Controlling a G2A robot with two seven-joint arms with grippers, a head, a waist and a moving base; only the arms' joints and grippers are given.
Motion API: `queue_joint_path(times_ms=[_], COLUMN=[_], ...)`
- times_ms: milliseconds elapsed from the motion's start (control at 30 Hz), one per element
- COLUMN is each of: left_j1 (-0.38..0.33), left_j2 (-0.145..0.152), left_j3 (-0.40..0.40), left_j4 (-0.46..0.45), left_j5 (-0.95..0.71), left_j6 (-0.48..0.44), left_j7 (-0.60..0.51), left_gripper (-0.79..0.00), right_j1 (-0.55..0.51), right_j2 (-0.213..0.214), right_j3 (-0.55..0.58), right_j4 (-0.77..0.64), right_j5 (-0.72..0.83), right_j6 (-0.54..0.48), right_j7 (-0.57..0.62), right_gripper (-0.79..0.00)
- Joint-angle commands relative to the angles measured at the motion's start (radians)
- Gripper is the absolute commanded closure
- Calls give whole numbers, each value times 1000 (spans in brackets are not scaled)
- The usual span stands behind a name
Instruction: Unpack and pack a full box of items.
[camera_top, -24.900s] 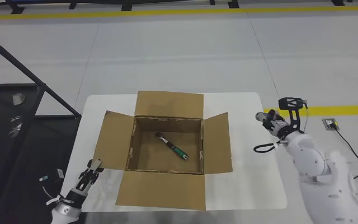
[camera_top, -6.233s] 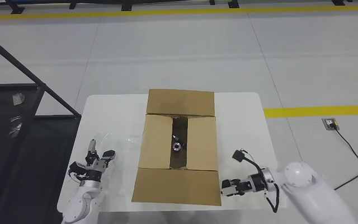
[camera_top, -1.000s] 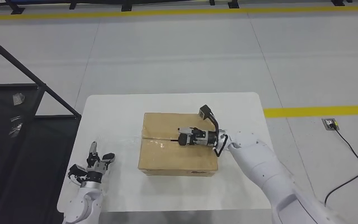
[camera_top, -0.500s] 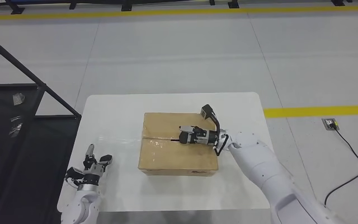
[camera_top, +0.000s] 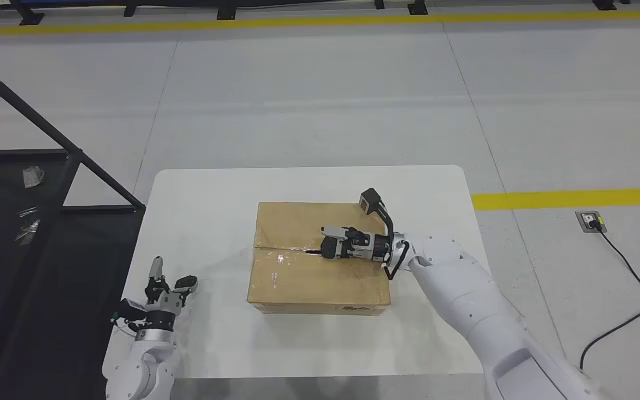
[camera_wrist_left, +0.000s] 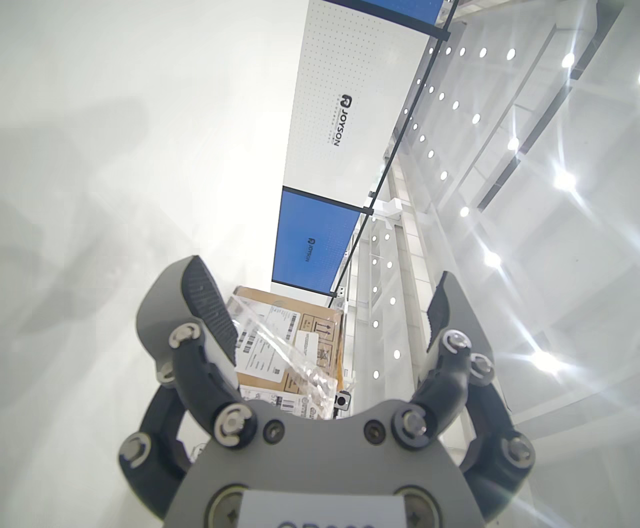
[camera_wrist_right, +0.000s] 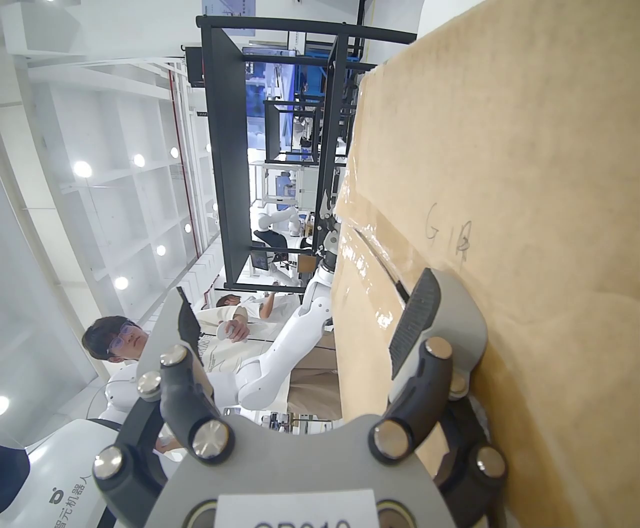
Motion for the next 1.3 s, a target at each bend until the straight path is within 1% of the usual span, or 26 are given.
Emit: queue_joint_path(times_ms=[0, 133, 233, 333, 433, 533, 667, 833, 967, 1100, 1267], left_j1=[1, 8, 31, 64, 97, 103, 55, -36, -97, -139, -181], left_j2=[0, 1, 4, 9, 18, 21, 17, 3, -5, -11, -15], left_j3=[-3, -8, -20, -34, -47, -45, -3, 64, 105, 128, 131], left_j4=[-1, -3, -27, -62, -94, -116, -105, -40, 20, 73, 123], left_j5=[-2, -5, -13, -24, -30, -40, -27, -35, -30, -29, -47], left_j6=[1, -2, -5, 12, 57, 91, 127, 134, 146, 143, 125], left_j7=[0, -6, -36, -111, -218, -261, -238, -135, -95, -78, -58], left_gripper=[-785, -785, -785, -785, -785, -785, -785, -785, -785, -785, -785], right_j1=[-1, -3, -5, -8, -14, -23, -29, -28, -30, -34, -40], right_j2=[0, 1, 0, 1, 5, 13, 21, 22, 23, 27, 31], right_j3=[3, 10, 14, 15, 18, 21, 26, 28, 28, 32, 37], right_j4=[-3, -7, -16, -34, -62, -92, -112, -110, -117, -122, -127], right_j5=[-5, -11, -17, -29, -42, -54, -63, -69, -77, -81, -82], right_j6=[0, 3, 4, -3, -16, -22, -20, -15, -16, -18, -16], right_j7=[0, 3, 4, -3, -16, -22, -20, -15, -16, -18, -16], right_gripper=[-785, -785, -785, -785, -785, -785, -785, -785, -785, -785, -785])
